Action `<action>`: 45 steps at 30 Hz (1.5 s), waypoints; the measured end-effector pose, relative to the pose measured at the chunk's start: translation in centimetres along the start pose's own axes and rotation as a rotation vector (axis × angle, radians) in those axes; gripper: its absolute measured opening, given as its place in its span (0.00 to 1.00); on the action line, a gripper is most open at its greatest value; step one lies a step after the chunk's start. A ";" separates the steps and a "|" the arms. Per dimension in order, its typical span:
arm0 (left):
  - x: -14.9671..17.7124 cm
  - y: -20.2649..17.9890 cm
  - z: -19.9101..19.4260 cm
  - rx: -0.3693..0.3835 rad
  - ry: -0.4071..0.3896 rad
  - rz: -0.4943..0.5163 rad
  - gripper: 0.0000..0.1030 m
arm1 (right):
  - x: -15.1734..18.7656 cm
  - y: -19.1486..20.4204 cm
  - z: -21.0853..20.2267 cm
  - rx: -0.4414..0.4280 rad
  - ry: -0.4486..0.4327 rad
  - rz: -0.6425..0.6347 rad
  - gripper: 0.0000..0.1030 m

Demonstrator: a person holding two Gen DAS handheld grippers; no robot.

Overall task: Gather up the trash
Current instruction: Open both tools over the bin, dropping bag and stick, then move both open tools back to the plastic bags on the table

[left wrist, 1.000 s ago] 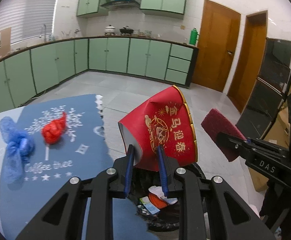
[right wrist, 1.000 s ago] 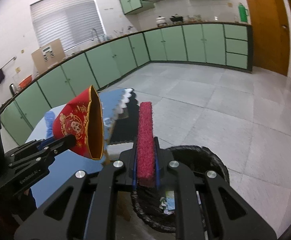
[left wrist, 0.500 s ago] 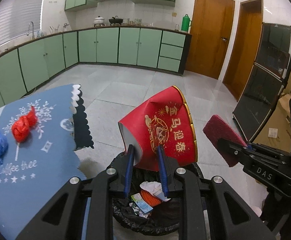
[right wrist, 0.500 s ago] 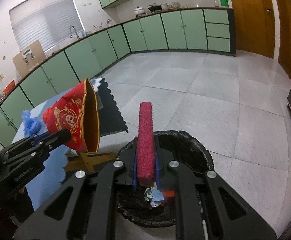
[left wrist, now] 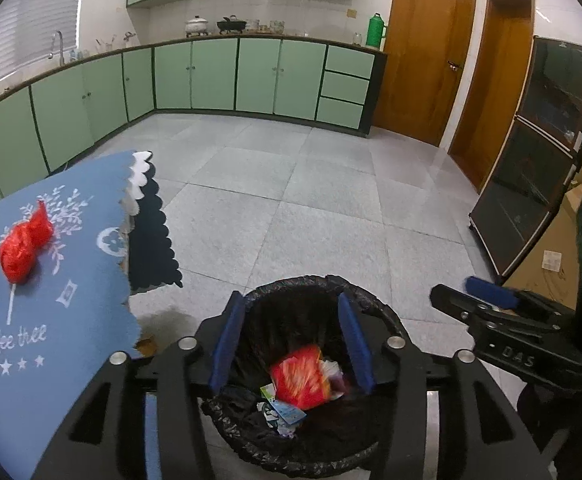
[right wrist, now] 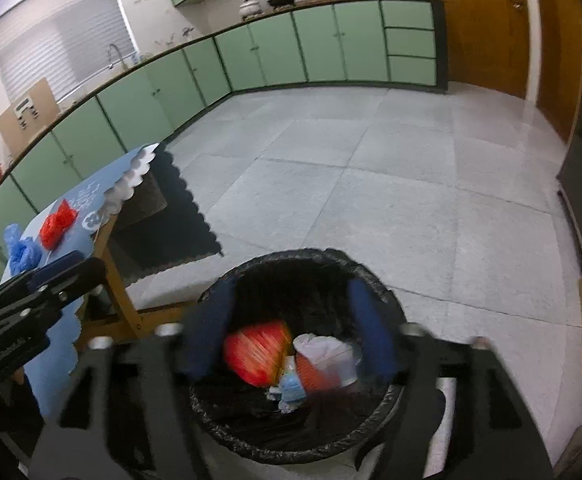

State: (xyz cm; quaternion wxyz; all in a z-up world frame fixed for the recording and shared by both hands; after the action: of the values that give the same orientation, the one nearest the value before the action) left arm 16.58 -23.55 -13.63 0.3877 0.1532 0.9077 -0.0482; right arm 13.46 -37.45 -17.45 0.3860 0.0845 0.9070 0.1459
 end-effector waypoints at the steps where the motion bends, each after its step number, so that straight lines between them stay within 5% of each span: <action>1: 0.0 0.5 -0.3 -0.003 -0.003 -0.008 0.50 | -0.1 0.3 -0.3 -0.001 -0.011 -0.003 0.76; 3: -0.1 1.4 -1.0 -0.016 -0.017 -0.020 0.58 | -0.1 0.7 -0.7 0.001 -0.024 -0.010 0.86; 15: 0.3 11.9 -7.2 -0.175 -0.110 -0.144 0.72 | -2.4 10.1 -0.6 -0.138 -0.044 -0.082 0.91; 25: 2.9 22.5 -10.2 -0.374 -0.126 -0.253 0.72 | -2.5 20.7 3.4 -0.215 -0.024 -0.223 0.91; 32: 4.0 28.2 -9.9 -0.469 -0.121 -0.294 0.72 | -2.8 25.9 7.1 -0.256 -0.012 -0.278 0.91; 45: 4.4 33.8 -6.1 -0.491 -0.075 -0.349 0.72 | -4.7 31.7 15.5 -0.249 0.020 -0.321 0.91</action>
State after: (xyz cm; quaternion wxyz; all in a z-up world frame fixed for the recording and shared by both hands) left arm 20.18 10.78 -11.49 0.4324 -0.1054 0.8898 0.1013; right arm 29.22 -5.71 -14.03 0.4027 -0.1112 0.8875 0.1945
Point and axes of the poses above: each gripper's, at about its wrist camera, not at the fingertips, and z roughly the way its jaws point, y to its left, x to its underside, the point moved 3 cm from there along z, roughly the way its jaws point, and after that the axes turned 12 degrees about -x, right-handed, at the moved point
